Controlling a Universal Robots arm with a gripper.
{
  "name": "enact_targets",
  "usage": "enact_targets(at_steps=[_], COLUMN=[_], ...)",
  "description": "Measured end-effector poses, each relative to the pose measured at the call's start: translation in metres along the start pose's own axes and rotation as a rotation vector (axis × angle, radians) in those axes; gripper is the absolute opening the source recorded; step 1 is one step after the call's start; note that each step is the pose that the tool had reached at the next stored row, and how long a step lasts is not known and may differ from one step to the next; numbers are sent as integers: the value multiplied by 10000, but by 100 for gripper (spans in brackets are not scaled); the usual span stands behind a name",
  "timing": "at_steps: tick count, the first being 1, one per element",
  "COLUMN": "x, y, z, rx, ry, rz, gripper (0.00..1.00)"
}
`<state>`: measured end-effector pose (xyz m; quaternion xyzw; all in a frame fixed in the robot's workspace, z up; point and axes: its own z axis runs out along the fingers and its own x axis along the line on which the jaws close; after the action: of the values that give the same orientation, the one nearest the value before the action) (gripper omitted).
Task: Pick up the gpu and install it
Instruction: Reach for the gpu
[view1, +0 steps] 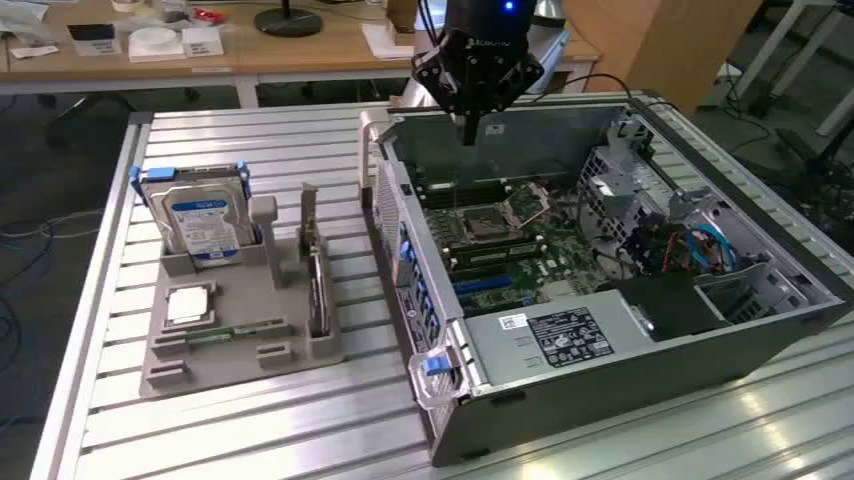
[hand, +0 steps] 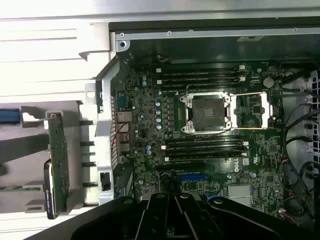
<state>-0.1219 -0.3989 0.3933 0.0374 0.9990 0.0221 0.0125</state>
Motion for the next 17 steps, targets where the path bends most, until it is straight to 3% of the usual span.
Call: enact_targets(at_steps=[5,17], x=[43,588], y=[-3,-48], z=[-1,13], rx=[2,-2], ry=[2,-1], rz=[0,1], gripper=[11,11])
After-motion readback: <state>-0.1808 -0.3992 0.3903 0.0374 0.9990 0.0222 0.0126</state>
